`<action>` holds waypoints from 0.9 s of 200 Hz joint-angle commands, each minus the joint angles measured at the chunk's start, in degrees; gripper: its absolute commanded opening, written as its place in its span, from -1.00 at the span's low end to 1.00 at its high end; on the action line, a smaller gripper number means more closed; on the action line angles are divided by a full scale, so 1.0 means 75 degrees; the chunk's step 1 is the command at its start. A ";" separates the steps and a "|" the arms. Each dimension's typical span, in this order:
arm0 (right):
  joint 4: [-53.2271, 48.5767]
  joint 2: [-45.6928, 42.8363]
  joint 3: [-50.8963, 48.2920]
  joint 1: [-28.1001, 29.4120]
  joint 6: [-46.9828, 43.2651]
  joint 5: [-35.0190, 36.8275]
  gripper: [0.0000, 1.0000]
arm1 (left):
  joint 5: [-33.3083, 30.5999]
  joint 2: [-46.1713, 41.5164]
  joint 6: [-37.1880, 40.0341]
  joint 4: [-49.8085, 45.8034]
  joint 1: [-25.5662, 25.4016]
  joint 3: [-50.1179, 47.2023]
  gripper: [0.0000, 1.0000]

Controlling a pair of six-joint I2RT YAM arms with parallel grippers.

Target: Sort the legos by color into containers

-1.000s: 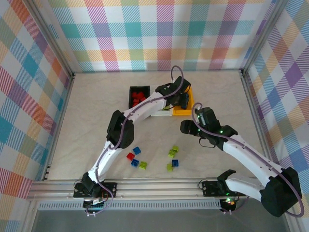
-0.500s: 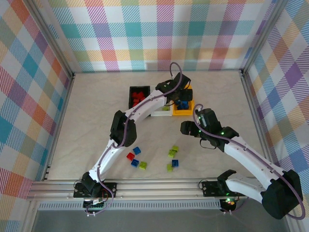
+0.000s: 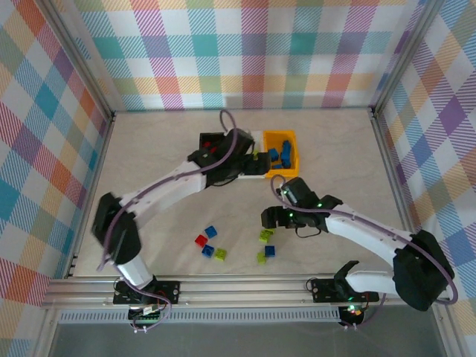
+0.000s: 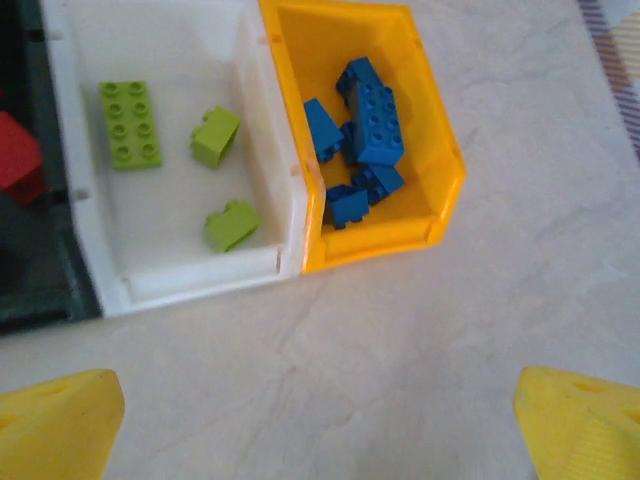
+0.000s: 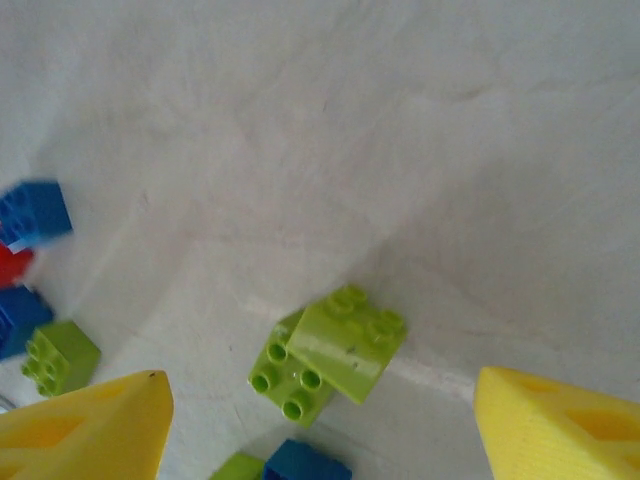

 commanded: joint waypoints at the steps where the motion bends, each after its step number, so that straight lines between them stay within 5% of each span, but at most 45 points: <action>1: 0.0156 0.0287 -0.0108 0.0324 0.0185 0.0050 0.52 | -0.0193 -0.0920 -0.0345 0.0198 -0.0058 -0.1395 1.00; 54: 0.0371 0.0899 -0.0024 0.0601 0.0654 0.0557 0.51 | -0.0504 -0.2327 -0.0680 -0.0283 -0.0077 -0.3072 1.00; 180: 0.0573 0.1720 0.0318 0.0723 0.0748 0.0703 0.05 | -0.0775 -0.2665 -0.0722 -0.0436 -0.0070 -0.3589 1.00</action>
